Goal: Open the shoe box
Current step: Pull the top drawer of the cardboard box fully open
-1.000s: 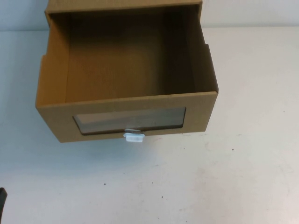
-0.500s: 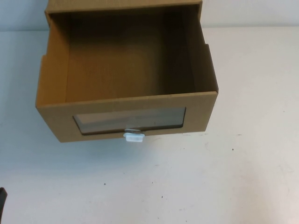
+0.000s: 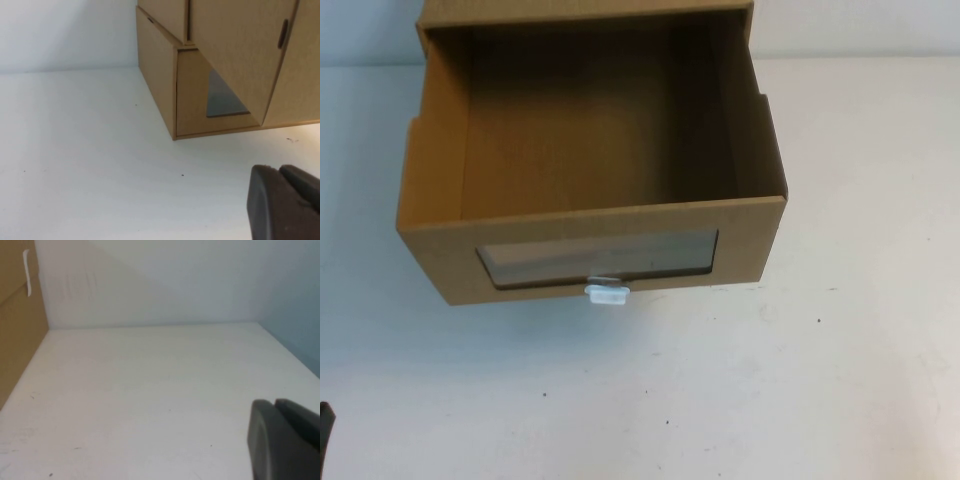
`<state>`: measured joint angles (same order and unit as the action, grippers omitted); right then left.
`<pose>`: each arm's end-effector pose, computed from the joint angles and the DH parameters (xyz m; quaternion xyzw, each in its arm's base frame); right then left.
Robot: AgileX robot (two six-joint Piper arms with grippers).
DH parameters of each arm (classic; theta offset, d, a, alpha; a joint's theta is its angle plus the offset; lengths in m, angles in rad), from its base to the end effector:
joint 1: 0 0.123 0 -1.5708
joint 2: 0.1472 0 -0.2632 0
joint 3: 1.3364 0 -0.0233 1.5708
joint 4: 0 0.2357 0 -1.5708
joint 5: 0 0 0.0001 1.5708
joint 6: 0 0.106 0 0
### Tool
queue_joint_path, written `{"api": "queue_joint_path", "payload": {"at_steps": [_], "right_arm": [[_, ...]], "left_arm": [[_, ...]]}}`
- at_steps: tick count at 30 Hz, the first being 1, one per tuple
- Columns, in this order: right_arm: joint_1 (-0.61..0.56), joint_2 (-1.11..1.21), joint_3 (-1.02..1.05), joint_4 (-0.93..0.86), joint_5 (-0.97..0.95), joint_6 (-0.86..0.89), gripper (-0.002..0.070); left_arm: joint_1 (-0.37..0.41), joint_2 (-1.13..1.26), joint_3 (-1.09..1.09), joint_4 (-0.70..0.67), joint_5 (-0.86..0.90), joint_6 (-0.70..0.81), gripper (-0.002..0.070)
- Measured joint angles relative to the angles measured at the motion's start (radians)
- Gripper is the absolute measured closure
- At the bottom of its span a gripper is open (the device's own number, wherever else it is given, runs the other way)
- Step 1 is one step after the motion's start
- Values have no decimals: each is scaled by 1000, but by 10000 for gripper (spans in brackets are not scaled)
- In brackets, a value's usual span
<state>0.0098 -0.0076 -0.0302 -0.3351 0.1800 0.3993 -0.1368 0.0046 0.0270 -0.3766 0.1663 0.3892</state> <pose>0.0761 -0.0055 0.2073 0.0418 0.7217 0.0060 0.6910 0.0775 -0.0172 0.1886 0.0774 0.7372 -0.0626 0.6683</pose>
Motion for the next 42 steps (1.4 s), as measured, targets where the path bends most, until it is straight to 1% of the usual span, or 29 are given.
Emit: {"api": "queue_joint_path", "payload": {"at_steps": [8,15,17,18,19,22,25,29,34,42], "right_arm": [[49,0,2,6,10,0,690],[49,0,2,10,12,0,689],[49,0,2,49,12,-14,690],[49,0,4,102,12,-56,690],[49,0,8,178,12,-135,690],[49,0,39,377,8,-408,690],[49,0,53,450,20,-503,690],[49,0,53,470,85,-535,690],[49,0,53,477,209,-543,690],[49,0,53,477,222,-546,690]], "left_arm": [[0,0,0,0,0,0,680],[0,0,0,-1,0,0,680],[0,0,0,-1,0,0,680],[0,0,0,-1,0,0,680],[0,0,0,-1,0,0,680],[0,0,0,-1,0,0,680],[0,0,0,-1,0,0,680],[0,0,0,-1,0,0,680],[0,0,0,-1,0,0,680],[0,0,0,-1,0,0,680]]}}
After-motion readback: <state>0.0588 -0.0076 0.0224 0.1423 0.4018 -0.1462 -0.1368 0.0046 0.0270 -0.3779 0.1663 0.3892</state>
